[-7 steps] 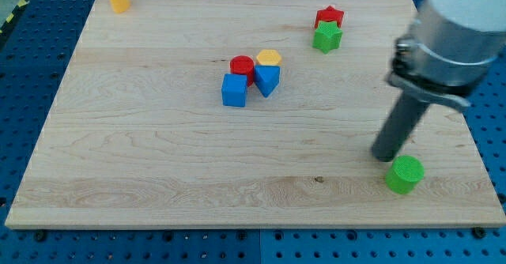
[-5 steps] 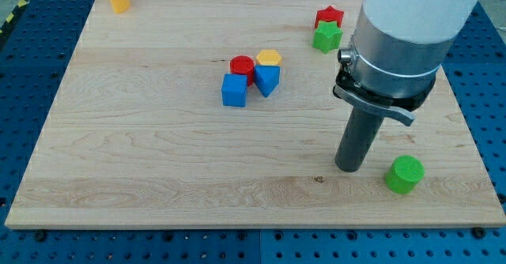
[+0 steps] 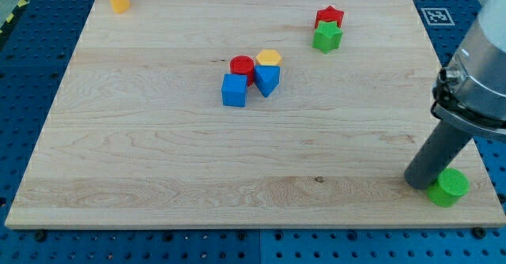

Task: Place the blue cube and green circle diagonal to each other

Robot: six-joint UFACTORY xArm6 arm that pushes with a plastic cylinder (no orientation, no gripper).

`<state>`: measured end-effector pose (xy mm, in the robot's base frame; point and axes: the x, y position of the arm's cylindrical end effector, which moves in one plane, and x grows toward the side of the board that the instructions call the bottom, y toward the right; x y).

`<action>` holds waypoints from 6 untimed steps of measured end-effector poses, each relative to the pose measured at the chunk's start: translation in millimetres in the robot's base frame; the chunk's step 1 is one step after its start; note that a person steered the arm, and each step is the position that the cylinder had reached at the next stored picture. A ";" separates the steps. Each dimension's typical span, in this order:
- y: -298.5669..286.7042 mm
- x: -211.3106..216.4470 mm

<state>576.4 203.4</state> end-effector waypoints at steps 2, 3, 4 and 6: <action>-37.8 -9.8; -148.0 -39.4; -280.1 -68.9; -363.4 -161.8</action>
<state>414.6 -160.0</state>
